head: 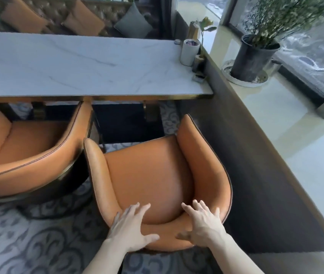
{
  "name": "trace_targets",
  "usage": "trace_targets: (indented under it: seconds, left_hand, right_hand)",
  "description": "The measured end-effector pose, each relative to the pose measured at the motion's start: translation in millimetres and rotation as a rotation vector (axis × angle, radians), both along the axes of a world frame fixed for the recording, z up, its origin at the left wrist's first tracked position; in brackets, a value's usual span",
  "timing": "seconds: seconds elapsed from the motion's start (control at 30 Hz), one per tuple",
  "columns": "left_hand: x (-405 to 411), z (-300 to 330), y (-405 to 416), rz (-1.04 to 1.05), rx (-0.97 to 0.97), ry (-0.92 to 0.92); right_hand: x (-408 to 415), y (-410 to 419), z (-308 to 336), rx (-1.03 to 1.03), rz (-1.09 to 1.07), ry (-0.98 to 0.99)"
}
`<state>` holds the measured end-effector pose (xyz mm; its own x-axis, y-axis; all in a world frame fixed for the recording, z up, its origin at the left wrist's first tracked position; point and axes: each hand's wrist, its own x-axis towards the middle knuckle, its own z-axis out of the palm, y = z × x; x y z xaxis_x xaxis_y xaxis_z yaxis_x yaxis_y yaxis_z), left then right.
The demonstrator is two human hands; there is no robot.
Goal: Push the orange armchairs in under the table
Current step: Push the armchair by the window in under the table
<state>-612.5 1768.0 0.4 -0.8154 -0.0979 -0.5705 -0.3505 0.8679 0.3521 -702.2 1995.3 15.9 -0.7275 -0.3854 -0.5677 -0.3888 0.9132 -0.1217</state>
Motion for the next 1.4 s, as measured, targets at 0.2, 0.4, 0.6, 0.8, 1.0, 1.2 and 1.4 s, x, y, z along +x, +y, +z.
trace_targets:
  seconds: [0.2,0.4,0.6,0.8,1.0,1.2,1.4]
  left_hand:
    - [29.5,-29.9,60.4,0.040,0.019,-0.010]
    - [36.9,-60.2,89.0,0.041,-0.015,0.078]
    - [32.9,-63.3,91.0,0.056,-0.105,0.171]
    - [25.1,-68.1,81.1,0.001,-0.085,0.112]
    - [11.6,-62.2,66.2,-0.018,-0.046,0.122]
    - [-13.3,-64.7,48.2,0.057,-0.059,0.205]
    - [-50.2,-72.7,17.2,0.072,-0.053,0.232]
  right_hand:
    - [-0.2,53.6,-25.9,0.014,0.132,-0.036]
    - [-0.6,73.9,-61.3,-0.023,0.262,0.101]
    - [-11.7,73.4,-83.9,-0.006,0.355,0.183]
    - [-20.1,77.9,-86.7,0.025,0.408,0.183]
    - [-33.6,70.8,-85.8,0.016,0.414,0.201]
    - [-58.5,39.8,-78.5,-0.036,0.333,0.177]
    - [-95.6,12.0,-81.5,-0.086,0.332,0.185]
